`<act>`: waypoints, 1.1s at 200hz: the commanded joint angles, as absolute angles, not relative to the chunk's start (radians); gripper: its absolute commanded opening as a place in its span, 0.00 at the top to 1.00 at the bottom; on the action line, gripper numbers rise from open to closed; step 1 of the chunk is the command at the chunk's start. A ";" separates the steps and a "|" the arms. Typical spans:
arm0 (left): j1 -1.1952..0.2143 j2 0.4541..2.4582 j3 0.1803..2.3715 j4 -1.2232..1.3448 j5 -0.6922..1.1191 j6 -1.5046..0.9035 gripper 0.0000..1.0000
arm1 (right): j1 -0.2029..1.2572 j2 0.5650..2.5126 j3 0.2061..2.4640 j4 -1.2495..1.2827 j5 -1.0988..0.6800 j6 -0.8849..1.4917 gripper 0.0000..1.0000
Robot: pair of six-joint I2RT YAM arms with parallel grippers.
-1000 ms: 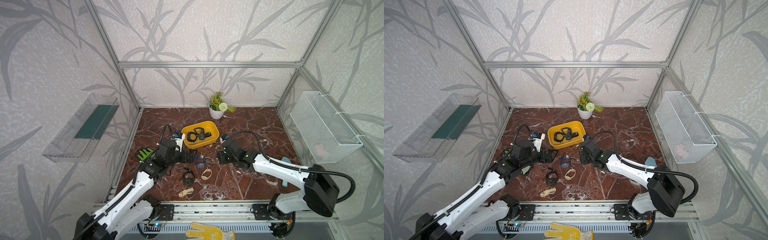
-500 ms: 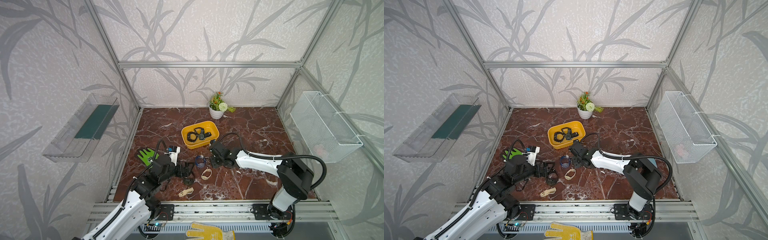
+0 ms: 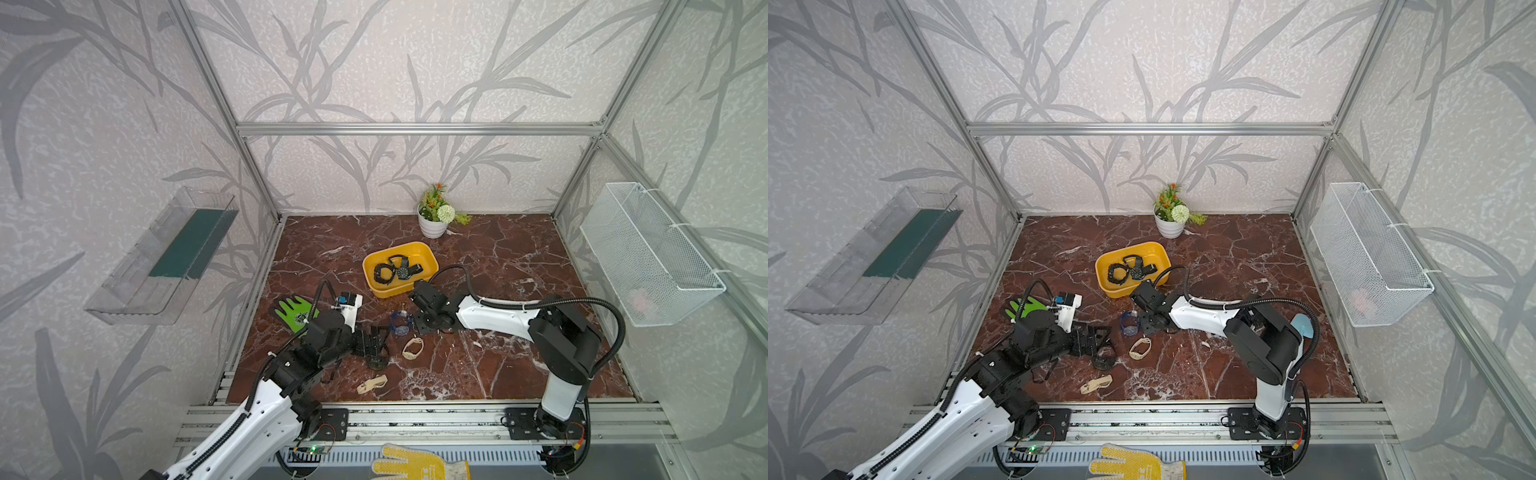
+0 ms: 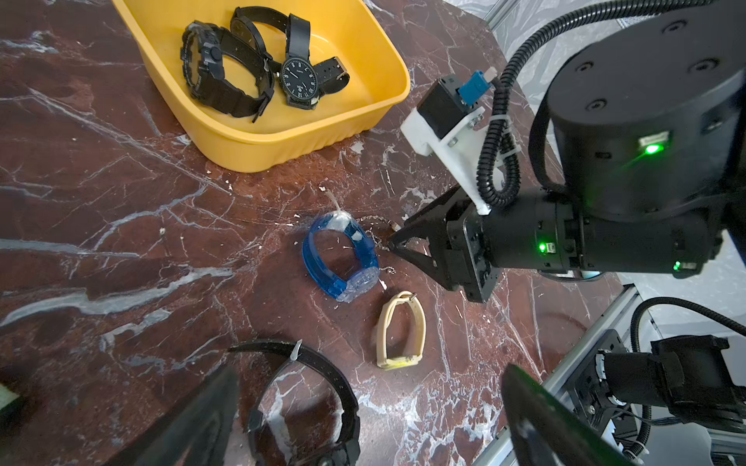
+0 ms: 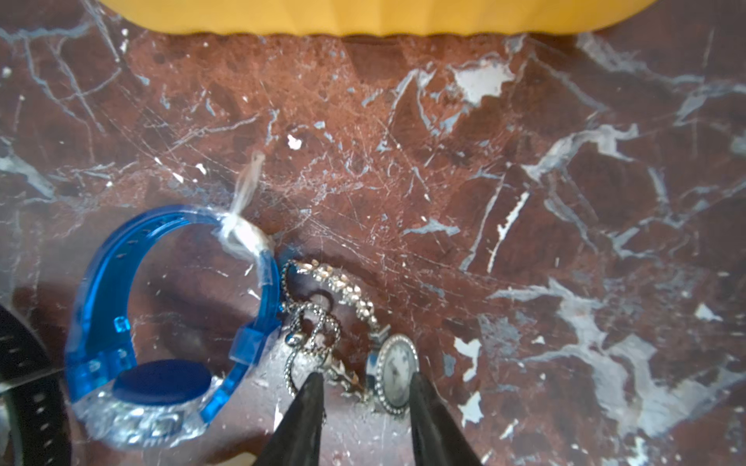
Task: Put the watch into the storage box
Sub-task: Pick up the watch at the center of the board.
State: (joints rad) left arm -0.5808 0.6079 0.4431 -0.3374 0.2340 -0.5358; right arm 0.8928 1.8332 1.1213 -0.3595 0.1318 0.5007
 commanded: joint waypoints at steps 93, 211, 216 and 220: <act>-0.586 0.610 0.441 -0.347 0.224 -0.559 0.01 | 0.892 1.931 1.207 -0.411 0.207 0.477 0.72; -0.586 0.626 0.444 -0.346 0.224 -0.559 0.01 | 0.872 1.948 1.220 -0.412 0.201 0.444 0.93; -0.585 0.627 0.443 -0.345 0.224 -0.560 0.01 | 0.870 1.942 1.219 -0.413 0.200 0.443 0.93; -0.586 0.628 0.443 -0.345 0.223 -0.560 0.01 | 0.872 1.938 1.218 -0.413 0.198 0.440 0.93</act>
